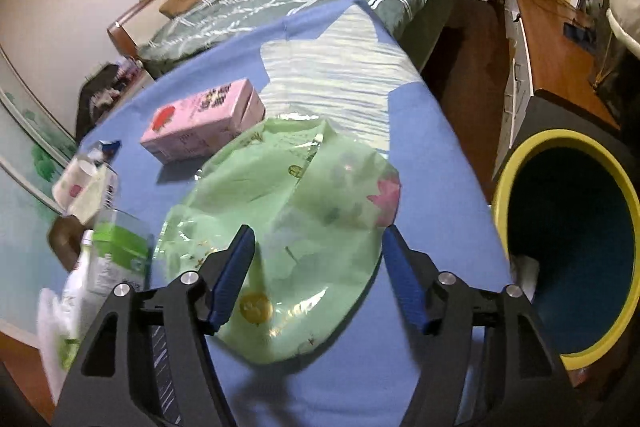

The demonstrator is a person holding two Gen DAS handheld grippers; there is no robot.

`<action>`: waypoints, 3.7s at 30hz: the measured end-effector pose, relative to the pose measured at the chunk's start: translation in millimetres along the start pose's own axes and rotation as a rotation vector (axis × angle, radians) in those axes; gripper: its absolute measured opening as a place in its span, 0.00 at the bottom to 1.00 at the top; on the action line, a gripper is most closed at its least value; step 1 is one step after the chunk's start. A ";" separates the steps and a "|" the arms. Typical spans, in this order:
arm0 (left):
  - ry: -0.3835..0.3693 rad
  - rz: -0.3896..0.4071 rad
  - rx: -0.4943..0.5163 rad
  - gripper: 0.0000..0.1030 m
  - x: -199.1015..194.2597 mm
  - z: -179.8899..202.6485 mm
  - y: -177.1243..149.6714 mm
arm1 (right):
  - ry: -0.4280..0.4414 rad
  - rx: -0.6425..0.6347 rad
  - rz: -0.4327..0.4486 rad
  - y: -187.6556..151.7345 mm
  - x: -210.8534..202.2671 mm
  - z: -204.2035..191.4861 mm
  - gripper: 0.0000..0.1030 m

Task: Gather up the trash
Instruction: 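Grasp the green plastic bag on the table with the right gripper, then carry the green bag into the bin and open the right gripper, then grasp the clear green-banded jar with the left gripper and carry it toward the bin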

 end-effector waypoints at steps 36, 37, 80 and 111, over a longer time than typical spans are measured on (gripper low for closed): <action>-0.042 -0.005 0.058 0.95 1.9 36.9 1.2 | -0.256 0.256 0.188 14.1 -69.8 176.3 0.23; -0.042 -0.006 0.062 0.95 1.8 38.5 1.7 | -0.256 0.268 0.183 14.0 -68.0 180.1 0.26; 0.046 -0.200 0.061 0.69 127.3 41.6 -7.6 | -0.156 0.285 0.177 4.6 -63.4 180.6 0.43; -0.055 -0.150 0.034 0.49 105.6 66.6 8.2 | -0.116 0.322 0.179 -1.1 -61.5 196.3 0.43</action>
Point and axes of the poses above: each gripper's, at about its wrist camera, not at the fingertips, and x roughly the way its jaws point, z to its right, y to its top, the point moved 2 cm from there along x, roughly the way its jaws point, and after that the axes turned 11 degrees about x, right-handed, at the moved point
